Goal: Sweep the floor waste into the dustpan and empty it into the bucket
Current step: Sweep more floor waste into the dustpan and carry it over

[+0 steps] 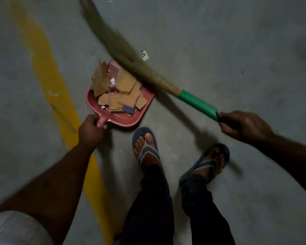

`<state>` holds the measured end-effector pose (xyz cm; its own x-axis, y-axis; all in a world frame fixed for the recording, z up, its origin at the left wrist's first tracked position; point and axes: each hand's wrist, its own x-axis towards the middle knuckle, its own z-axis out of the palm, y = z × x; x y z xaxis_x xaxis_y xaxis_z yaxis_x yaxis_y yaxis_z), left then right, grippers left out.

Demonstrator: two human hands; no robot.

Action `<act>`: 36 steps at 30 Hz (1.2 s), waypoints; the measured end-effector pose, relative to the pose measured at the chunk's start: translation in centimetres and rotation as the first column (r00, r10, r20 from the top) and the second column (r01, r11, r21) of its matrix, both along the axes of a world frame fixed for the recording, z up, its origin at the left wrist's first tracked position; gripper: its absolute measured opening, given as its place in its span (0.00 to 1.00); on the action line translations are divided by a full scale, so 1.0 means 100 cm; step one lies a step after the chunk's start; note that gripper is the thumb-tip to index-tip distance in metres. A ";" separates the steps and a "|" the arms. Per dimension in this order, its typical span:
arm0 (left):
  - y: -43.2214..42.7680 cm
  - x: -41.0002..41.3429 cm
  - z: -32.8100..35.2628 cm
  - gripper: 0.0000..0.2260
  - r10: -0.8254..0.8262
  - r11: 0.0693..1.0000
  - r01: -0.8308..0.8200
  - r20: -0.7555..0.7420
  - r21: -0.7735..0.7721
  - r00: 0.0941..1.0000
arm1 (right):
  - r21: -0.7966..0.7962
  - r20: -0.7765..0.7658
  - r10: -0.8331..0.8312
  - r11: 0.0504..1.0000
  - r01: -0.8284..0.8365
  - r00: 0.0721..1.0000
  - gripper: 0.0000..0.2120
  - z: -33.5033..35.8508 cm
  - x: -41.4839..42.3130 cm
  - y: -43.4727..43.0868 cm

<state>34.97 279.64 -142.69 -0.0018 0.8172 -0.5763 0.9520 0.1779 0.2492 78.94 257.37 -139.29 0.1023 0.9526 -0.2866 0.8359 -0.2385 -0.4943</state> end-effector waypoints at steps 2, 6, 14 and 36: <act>0.004 0.004 0.000 0.10 -0.023 1.000 0.023 -0.007 -0.001 1.000 | 0.017 -0.032 -0.038 0.999 0.039 0.999 0.23 0.004 -0.013 -0.020; 0.003 0.005 0.000 0.08 -0.018 1.000 0.018 -0.006 0.001 1.000 | 0.055 -0.011 -0.217 0.975 0.217 0.976 0.21 0.013 -0.016 -0.041; 0.002 0.006 0.001 0.09 -0.009 1.000 0.009 0.010 0.000 1.000 | 0.002 0.127 -0.249 0.968 0.251 0.960 0.22 0.008 0.010 -0.037; 0.000 0.051 0.093 0.10 -0.079 0.993 0.067 0.132 0.096 0.988 | 0.110 -0.227 -0.525 0.823 0.558 0.820 0.19 0.085 -0.096 0.010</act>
